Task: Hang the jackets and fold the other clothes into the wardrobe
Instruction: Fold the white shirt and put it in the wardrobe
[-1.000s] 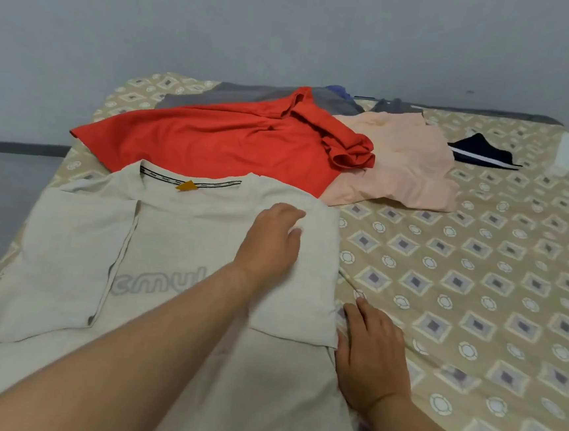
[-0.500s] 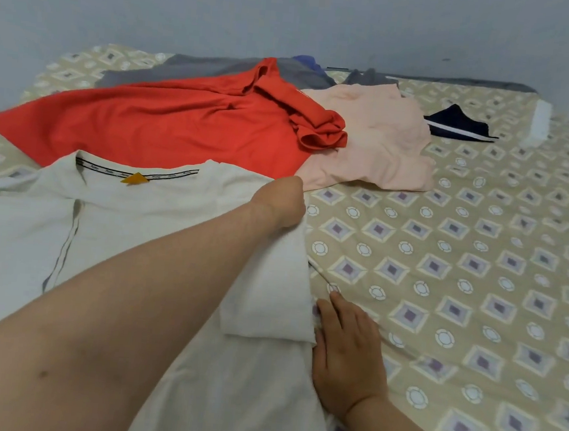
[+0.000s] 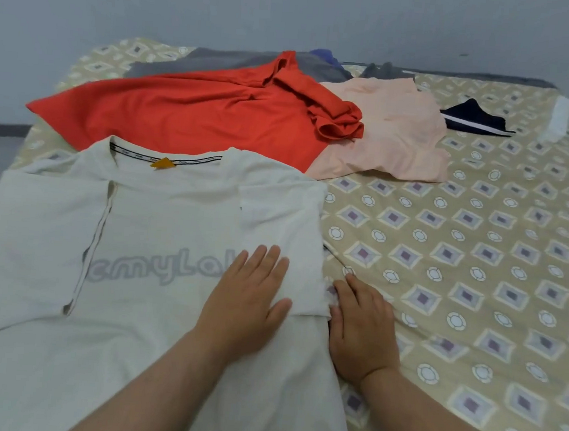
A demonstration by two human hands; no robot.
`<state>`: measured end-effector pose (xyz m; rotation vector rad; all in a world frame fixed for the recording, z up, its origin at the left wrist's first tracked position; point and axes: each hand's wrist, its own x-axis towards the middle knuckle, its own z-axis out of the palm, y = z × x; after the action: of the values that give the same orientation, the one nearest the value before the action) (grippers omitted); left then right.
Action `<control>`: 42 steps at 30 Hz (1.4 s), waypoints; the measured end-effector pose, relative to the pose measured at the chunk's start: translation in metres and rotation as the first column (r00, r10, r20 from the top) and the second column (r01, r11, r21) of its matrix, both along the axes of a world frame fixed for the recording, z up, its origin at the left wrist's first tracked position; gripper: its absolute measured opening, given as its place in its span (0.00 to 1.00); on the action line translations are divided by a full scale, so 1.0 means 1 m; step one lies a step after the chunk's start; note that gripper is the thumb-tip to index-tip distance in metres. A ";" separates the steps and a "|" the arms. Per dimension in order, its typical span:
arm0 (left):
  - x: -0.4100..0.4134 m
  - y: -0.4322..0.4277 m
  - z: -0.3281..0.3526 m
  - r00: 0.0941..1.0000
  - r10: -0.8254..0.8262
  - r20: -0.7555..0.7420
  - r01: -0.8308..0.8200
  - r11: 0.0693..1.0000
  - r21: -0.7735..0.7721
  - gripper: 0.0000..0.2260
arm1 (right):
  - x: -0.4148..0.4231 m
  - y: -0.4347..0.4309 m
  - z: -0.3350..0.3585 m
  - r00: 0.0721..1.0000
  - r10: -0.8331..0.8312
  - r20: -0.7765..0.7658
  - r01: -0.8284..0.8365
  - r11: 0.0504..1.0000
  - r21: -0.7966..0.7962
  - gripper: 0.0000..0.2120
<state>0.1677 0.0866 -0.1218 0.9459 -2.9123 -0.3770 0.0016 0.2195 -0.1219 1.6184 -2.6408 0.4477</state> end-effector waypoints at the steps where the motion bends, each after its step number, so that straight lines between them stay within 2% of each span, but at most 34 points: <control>1: 0.009 0.004 0.002 1.000 -0.004 -0.001 0.004 1.000 -0.001 0.30 | 0.000 0.000 0.000 1.000 -0.005 -0.005 0.005 1.000 0.012 0.24; 6: 0.069 0.027 0.007 0.999 0.033 -0.009 -0.032 0.999 0.021 0.28 | 0.001 -0.001 0.000 0.999 -0.046 0.021 0.043 0.994 0.101 0.27; 9: 0.110 0.050 0.002 1.000 0.017 0.026 -0.018 0.999 0.036 0.27 | 0.002 -0.003 0.001 0.999 -0.049 -0.016 0.051 0.989 0.140 0.23; 11: 0.133 0.063 0.002 0.998 0.046 0.045 -0.049 0.996 0.076 0.28 | 0.005 -0.005 0.007 0.997 -0.017 -0.070 0.032 0.973 0.227 0.22; 13: 0.152 0.074 -0.002 0.992 0.098 0.075 -0.107 0.985 0.137 0.28 | 0.009 -0.005 0.017 0.997 0.001 -0.071 0.025 0.932 0.361 0.25; 16: 0.173 0.089 -0.004 0.977 0.202 0.075 -0.214 0.950 0.226 0.27 | 0.020 -0.002 0.025 1.000 -0.022 0.010 0.013 0.854 0.520 0.28; 18: 0.187 0.103 -0.001 0.963 0.258 0.081 -0.271 0.915 0.298 0.26 | 0.033 0.013 0.031 0.996 -0.042 0.072 -0.007 0.823 0.567 0.28; 23: 0.218 0.124 0.016 0.927 0.372 0.042 -0.352 0.827 0.438 0.25 | 0.070 0.072 0.049 0.965 -0.069 0.252 -0.076 0.850 0.521 0.25; 25: 0.232 0.128 0.025 0.917 0.398 0.009 -0.342 0.775 0.531 0.24 | 0.087 0.091 0.067 0.883 -0.154 0.443 -0.052 0.907 0.418 0.22; 26: 0.241 0.130 0.031 0.905 0.426 -0.003 -0.343 0.733 0.587 0.24 | 0.094 0.100 0.074 0.801 -0.209 0.562 -0.006 0.935 0.356 0.20; 28: 0.263 0.131 0.043 0.853 0.522 -0.007 -0.388 0.641 0.662 0.22 | 0.111 0.113 0.086 0.544 -0.263 0.797 0.098 0.963 0.251 0.21; 29: 0.275 0.127 0.047 0.818 0.576 -0.001 -0.433 0.617 0.657 0.22 | 0.112 0.117 0.084 0.444 -0.284 0.850 0.166 0.958 0.234 0.20; 30: 0.287 0.123 0.051 0.784 0.621 0.016 -0.495 0.610 0.618 0.22 | 0.114 0.122 0.086 0.383 -0.298 0.874 0.191 0.952 0.240 0.17; 32: 0.312 0.114 0.060 0.715 0.694 0.088 -0.627 0.580 0.519 0.23 | 0.118 0.128 0.086 0.220 -0.325 0.920 0.195 0.939 0.285 0.07; 33: 0.325 0.111 0.064 0.675 0.725 0.135 -0.678 0.538 0.501 0.22 | 0.119 0.126 0.083 0.218 -0.348 0.912 0.153 0.935 0.321 0.09; 34: 0.337 0.111 0.069 0.642 0.747 0.170 -0.701 0.483 0.526 0.21 | 0.118 0.128 0.079 0.290 -0.370 0.883 0.142 0.929 0.342 0.15; 35: 0.346 0.114 0.072 0.619 0.765 0.180 -0.703 0.437 0.562 0.20 | 0.115 0.129 0.075 0.301 -0.384 0.873 0.154 0.923 0.353 0.20; 36: 0.354 0.119 0.075 0.613 0.766 0.195 -0.704 0.417 0.575 0.19 | 0.115 0.131 0.075 0.268 -0.413 0.870 0.182 0.909 0.375 0.22; 37: 0.359 0.124 0.078 0.624 0.750 0.221 -0.705 0.418 0.572 0.18 | 0.115 0.136 0.074 0.250 -0.434 0.866 0.178 0.899 0.400 0.22; 38: 0.361 0.129 0.080 0.638 0.723 0.266 -0.716 0.428 0.552 0.17 | 0.118 0.141 0.079 0.292 -0.453 0.843 0.127 0.892 0.435 0.21; 40: 0.359 0.137 0.081 0.645 0.666 0.376 -0.749 0.451 0.485 0.16 | 0.121 0.159 0.089 0.436 -0.406 0.803 0.023 0.897 0.441 0.15; 41: 0.359 0.140 0.080 0.623 0.661 0.418 -0.774 0.441 0.455 0.20 | 0.121 0.170 0.095 0.427 -0.360 0.830 -0.025 0.912 0.408 0.11; 42: 0.358 0.144 0.082 0.601 0.666 0.441 -0.793 0.429 0.433 0.24 | 0.122 0.184 0.103 0.375 -0.337 0.864 -0.081 0.916 0.392 0.08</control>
<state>0.5261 0.2302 -0.0398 2.3367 -2.1154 -1.1956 0.1239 0.4031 -0.0187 1.4034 -3.8719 1.2452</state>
